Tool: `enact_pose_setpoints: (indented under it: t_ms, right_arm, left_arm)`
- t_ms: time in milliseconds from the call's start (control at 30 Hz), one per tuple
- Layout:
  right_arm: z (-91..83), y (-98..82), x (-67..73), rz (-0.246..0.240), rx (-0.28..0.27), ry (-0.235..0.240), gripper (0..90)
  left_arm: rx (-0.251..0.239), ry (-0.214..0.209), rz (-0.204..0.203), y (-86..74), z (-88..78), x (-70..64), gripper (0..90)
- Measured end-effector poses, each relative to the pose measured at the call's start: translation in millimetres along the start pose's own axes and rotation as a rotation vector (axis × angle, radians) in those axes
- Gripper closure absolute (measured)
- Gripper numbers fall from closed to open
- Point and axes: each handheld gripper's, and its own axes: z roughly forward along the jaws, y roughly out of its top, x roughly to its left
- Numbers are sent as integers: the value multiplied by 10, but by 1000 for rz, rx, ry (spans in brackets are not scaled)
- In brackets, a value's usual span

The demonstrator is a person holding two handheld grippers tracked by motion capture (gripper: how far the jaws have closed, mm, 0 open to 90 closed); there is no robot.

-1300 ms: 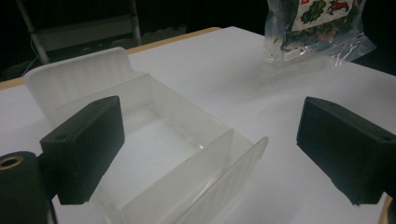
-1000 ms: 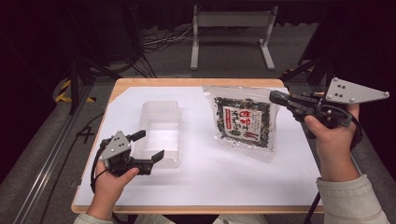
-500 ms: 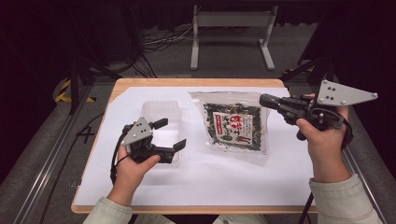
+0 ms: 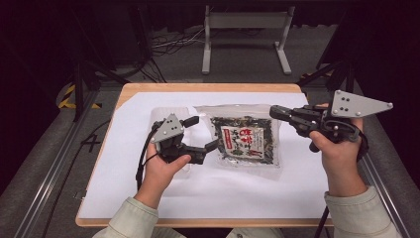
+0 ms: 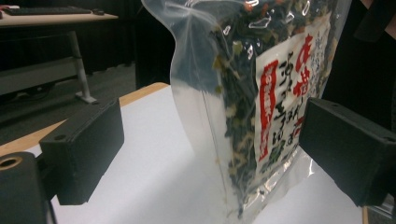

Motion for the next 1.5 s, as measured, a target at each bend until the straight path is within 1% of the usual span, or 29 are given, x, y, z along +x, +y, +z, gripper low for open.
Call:
enact_pose_setpoints:
  t_ms: [33, 67, 100, 133, 167, 200, 233, 267, 333, 433, 500, 567, 667, 733, 767, 800, 867, 933, 1000, 1033, 1067, 1100, 1233, 1300, 1333, 1367, 1500]
  right_arm:
    - [1, -2, 6, 3, 1, 3, 900]
    - [4, -5, 10, 3, -1, 5, 900]
    - [7, -7, 13, 4, -2, 9, 900]
    - [9, -8, 16, 5, -3, 13, 900]
    - [11, -10, 20, 4, -5, 17, 900]
    - [12, -12, 24, 2, -7, 22, 900]
    - [13, -15, 27, 0, -10, 26, 900]
    - [13, -17, 30, 1, -14, 33, 900]
    - [16, -20, 29, 1, -21, 42, 900]
    - [21, -25, 35, -1, -29, 49, 900]
    - [29, -30, 39, 2, -32, 54, 900]
    - [43, -37, 42, 3, -35, 60, 900]
    - [57, -46, 43, 7, -42, 66, 900]
    - [63, -54, 42, 11, -48, 71, 900]
    - [67, -59, 39, 13, -48, 74, 900]
    - [68, -62, 34, 15, -50, 77, 900]
    - [73, -74, 18, 24, -58, 79, 900]
    - [79, -85, 9, 33, -63, 84, 900]
    - [81, -89, 9, 34, -62, 81, 900]
    - [82, -95, 12, 29, -54, 73, 900]
    - [83, -96, 14, 28, -51, 72, 900]
    - [87, -99, 16, 25, -47, 70, 900]
    - [77, -97, 9, 25, -50, 68, 900]
    - [73, -95, 3, 26, -51, 67, 900]
    - [65, -91, -10, 27, -50, 62, 898]
    - [65, -91, -10, 27, -50, 62, 898]
    - [41, -97, -33, 20, -48, 34, 876]
  left_arm:
    - [-3, -8, -5, 2, 17, -5, 77]
    - [-4, -14, -1, 4, 33, -7, 74]
    - [-12, -29, 6, 4, 47, -10, 70]
    - [-30, -46, 8, 3, 59, -14, 60]
    - [-44, -46, 8, 4, 68, -15, 56]
    - [-53, -46, -9, 7, 80, -15, 50]
    - [-53, -66, -34, 8, 90, -9, 52]
    - [-55, -88, -50, 5, 103, 0, 55]
    - [-59, -100, -61, -1, 117, 0, 59]
    - [-73, -136, -68, -5, 128, -1, 74]
    - [-80, -153, -65, -3, 139, -11, 80]
    - [-81, -160, -56, -1, 156, -26, 82]
    - [-82, -167, -55, 2, 170, -41, 92]
    - [-87, -173, -51, 5, 168, -50, 138]
    - [-87, -175, -55, 8, 166, -50, 192]
    - [-82, -170, -51, 16, 164, -45, 224]
    - [-94, -178, -51, 25, 158, -47, 314]
    - [-98, -182, -49, 38, 147, -49, 365]
    - [-98, -187, -47, 41, 143, -48, 405]
    - [-100, -207, -35, 46, 130, -55, 468]
    - [-93, -214, -24, 52, 127, -63, 504]
    - [-79, -210, -9, 59, 127, -77, 534]
    - [-85, -214, -3, 66, 118, -99, 565]
    - [-88, -234, -16, 71, 108, -101, 572]
    - [-93, -247, -23, 74, 100, -99, 593]
    - [-93, -247, -23, 74, 100, -99, 603]
    - [-88, -264, -9, 101, 86, -127, 648]
